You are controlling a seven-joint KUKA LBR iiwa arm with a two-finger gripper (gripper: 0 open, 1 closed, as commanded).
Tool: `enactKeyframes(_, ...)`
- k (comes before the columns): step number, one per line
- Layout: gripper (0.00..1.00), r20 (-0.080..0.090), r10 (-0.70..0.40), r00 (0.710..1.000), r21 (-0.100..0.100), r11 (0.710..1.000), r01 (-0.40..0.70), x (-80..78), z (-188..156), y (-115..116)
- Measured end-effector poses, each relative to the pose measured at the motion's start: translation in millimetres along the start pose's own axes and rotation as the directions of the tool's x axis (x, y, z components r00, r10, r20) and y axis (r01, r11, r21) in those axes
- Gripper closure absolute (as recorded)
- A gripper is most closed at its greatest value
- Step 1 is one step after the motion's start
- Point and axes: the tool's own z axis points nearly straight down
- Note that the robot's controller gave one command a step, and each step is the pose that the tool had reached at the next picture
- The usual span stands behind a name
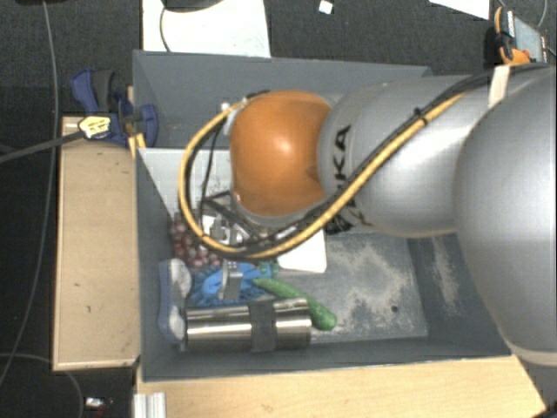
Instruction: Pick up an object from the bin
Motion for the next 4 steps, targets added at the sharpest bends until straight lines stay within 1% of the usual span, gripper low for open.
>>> enactKeyframes(1,0.0,0.007,0.006,1.0,-0.002,1.0,-0.006,-1.9,-4.7,-1.6)
enactKeyframes(2,0.0,0.05,-0.155,0.987,-0.017,0.988,0.156,-20.1,89.3,-48.1)
enactKeyframes(3,0.0,0.031,-0.161,0.986,-0.007,0.987,0.161,-11.5,100.7,-52.5)
enactKeyframes(4,0.0,0.039,-0.127,0.991,-0.01,0.992,0.127,-5.1,78.2,-47.2)
